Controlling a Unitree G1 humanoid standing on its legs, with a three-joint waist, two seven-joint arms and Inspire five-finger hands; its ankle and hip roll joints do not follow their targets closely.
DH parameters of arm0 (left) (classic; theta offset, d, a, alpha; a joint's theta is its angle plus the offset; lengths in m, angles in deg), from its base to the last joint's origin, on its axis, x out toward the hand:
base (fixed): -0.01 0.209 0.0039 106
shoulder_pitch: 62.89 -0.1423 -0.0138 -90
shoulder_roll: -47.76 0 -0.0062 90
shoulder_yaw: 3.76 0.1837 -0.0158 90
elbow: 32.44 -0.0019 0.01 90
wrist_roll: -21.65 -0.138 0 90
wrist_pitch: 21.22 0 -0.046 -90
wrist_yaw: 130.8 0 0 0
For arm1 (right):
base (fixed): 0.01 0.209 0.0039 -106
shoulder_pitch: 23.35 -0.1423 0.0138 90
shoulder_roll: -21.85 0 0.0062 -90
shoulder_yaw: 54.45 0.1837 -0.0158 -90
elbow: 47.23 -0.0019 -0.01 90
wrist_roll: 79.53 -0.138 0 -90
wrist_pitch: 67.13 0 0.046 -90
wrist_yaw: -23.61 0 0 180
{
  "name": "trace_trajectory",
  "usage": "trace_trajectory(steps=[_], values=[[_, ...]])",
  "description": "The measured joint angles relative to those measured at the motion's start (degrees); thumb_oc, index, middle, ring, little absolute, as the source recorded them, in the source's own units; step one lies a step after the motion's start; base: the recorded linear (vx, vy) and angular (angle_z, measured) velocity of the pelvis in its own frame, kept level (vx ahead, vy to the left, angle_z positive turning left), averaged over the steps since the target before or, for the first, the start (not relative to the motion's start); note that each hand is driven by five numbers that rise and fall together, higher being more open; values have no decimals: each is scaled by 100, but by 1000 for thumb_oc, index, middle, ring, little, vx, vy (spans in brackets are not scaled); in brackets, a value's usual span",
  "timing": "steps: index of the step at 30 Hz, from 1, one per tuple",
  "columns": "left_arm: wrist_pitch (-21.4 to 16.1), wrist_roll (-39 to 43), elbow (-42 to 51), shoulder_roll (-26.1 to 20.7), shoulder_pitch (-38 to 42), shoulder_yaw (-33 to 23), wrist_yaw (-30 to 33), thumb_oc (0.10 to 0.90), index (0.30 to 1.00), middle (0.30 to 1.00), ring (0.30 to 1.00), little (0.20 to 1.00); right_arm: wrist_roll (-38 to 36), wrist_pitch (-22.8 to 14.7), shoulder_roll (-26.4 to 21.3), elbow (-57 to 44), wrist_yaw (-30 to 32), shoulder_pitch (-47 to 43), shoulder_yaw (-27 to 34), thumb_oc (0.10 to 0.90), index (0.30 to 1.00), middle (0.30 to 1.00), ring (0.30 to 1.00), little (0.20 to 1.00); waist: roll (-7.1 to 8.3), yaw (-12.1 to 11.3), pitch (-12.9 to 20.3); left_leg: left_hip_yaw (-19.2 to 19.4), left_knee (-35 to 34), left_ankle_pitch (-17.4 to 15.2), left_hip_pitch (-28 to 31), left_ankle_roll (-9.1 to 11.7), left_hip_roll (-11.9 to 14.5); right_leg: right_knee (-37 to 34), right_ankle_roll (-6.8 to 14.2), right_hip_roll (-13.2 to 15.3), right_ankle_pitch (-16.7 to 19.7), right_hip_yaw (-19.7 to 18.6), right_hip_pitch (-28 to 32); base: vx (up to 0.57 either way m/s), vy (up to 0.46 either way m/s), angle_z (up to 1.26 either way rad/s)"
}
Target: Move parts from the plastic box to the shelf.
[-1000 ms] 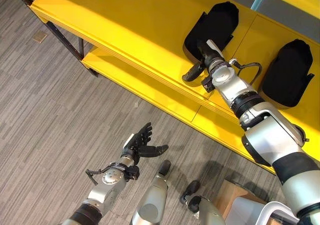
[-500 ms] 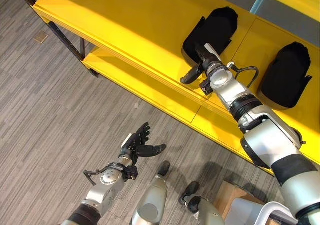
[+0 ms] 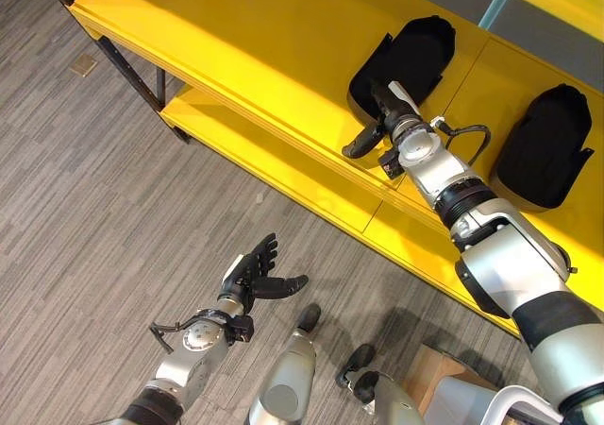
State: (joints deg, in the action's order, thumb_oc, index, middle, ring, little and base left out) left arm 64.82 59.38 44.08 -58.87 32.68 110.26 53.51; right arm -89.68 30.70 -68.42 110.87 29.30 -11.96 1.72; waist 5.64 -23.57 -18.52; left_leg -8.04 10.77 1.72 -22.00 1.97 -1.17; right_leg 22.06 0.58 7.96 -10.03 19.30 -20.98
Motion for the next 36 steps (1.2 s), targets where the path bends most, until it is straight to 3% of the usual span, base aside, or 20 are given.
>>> trace_trajectory(steps=[10,36], values=[[18,-32,0,-3,-3,4,-1,900,1000,1000,1000,1000,22,2,4,18,-27,5,0,900,1000,1000,1000,1000,102,128,12,63,-1,0,21,-1,3,1,-4,2,2,-57,-9,-1,0,-1],[20,-38,0,-5,6,-3,-1,900,1000,1000,1000,1000,99,12,-46,24,-28,113,91,900,1000,1000,1000,1000,102,146,12,156,-18,-1,53,-1,8,26,-9,6,5,-143,-42,-1,-1,-1]])
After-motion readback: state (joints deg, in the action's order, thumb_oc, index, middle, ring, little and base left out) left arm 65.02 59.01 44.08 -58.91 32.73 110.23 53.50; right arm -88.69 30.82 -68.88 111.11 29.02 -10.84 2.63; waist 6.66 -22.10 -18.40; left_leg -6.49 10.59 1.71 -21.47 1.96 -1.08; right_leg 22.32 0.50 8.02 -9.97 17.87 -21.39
